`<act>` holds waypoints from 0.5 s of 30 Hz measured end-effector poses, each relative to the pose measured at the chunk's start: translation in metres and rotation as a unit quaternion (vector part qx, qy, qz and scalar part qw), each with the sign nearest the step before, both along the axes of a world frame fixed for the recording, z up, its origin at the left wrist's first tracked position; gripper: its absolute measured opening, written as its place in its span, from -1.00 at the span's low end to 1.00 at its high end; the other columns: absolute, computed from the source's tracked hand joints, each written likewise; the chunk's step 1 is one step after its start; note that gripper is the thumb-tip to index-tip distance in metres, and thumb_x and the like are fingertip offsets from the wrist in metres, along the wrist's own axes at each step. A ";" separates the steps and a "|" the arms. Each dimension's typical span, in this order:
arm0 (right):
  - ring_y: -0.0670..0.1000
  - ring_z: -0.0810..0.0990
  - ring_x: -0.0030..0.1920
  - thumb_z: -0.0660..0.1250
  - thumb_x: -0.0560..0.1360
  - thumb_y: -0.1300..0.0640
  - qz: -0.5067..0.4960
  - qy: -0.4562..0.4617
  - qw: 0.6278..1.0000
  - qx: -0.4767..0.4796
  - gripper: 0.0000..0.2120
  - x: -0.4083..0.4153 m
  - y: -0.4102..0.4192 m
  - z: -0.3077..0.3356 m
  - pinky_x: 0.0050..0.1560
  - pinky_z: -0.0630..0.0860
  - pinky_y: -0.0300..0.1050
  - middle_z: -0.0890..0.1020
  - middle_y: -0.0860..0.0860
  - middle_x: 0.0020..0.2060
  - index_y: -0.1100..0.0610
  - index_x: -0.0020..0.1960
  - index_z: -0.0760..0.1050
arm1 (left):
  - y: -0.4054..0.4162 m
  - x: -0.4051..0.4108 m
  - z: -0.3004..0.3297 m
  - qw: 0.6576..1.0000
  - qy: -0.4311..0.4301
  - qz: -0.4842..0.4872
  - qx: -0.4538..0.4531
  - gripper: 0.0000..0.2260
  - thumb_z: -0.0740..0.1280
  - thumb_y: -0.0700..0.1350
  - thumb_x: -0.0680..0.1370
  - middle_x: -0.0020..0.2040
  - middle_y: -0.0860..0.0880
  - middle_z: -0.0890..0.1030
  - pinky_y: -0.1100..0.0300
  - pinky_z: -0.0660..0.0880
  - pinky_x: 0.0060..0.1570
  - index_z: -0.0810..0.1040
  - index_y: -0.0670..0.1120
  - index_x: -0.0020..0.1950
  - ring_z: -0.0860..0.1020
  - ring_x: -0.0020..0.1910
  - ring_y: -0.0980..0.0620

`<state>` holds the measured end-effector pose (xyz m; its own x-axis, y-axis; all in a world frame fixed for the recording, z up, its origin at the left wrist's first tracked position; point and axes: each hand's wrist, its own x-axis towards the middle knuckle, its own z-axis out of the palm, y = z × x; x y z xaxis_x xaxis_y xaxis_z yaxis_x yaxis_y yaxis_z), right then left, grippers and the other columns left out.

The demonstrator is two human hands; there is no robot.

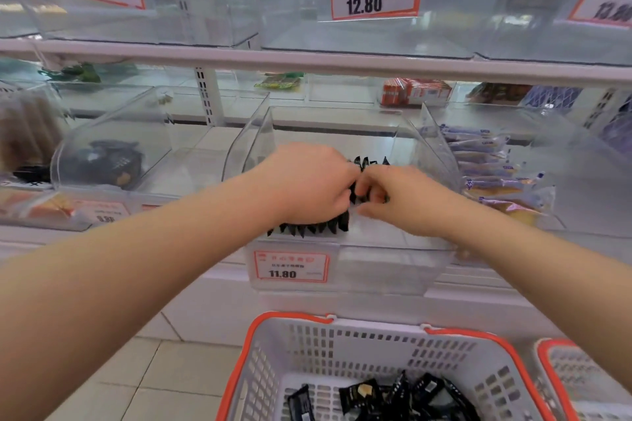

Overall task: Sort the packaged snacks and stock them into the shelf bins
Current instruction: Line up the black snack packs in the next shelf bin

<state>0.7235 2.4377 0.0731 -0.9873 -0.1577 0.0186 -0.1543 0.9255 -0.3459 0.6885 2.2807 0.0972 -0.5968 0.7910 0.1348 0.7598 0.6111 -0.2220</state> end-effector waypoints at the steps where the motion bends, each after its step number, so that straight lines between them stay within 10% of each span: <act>1: -0.17 0.42 -0.32 0.37 0.46 0.06 0.005 0.036 0.999 -0.009 -0.92 0.020 0.006 0.007 -0.35 0.32 -0.42 0.44 -0.16 -0.39 0.01 -0.10 0.48 | 0.000 0.013 0.001 0.999 0.030 -0.032 0.011 -0.86 0.09 -0.01 0.54 -0.29 0.06 0.32 0.18 0.21 -0.42 0.26 0.00 -0.21 0.35 -0.26 -0.01; 6: -0.23 0.45 -0.44 0.39 0.43 0.02 0.010 -0.021 0.998 -0.060 -0.80 0.103 0.035 -0.020 -0.39 0.32 -0.35 0.47 -0.15 -0.54 -0.10 -0.30 0.41 | 0.013 0.068 -0.044 0.992 -0.011 -0.125 -0.006 -0.82 0.10 0.02 0.53 -0.16 -0.02 0.54 0.17 0.25 -0.36 0.41 -0.05 -0.12 0.52 -0.21 -0.10; 15: 0.03 0.55 0.05 0.25 0.55 0.10 -0.069 -0.275 0.959 0.010 -0.82 0.161 0.106 -0.197 0.04 0.43 -0.13 0.61 0.06 0.05 0.16 0.09 0.51 | 0.073 0.119 -0.216 0.940 -0.301 -0.048 -0.151 -0.74 0.14 -0.04 0.56 -0.01 -0.13 0.60 0.09 0.51 -0.13 0.54 -0.14 0.06 0.55 -0.02 -0.14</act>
<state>0.8848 2.5434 -0.1241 -0.8583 -0.0201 -0.5127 0.1700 0.9316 -0.3213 0.8077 2.3540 -0.1184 -0.4168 0.7929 -0.4445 0.8518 0.5114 0.1137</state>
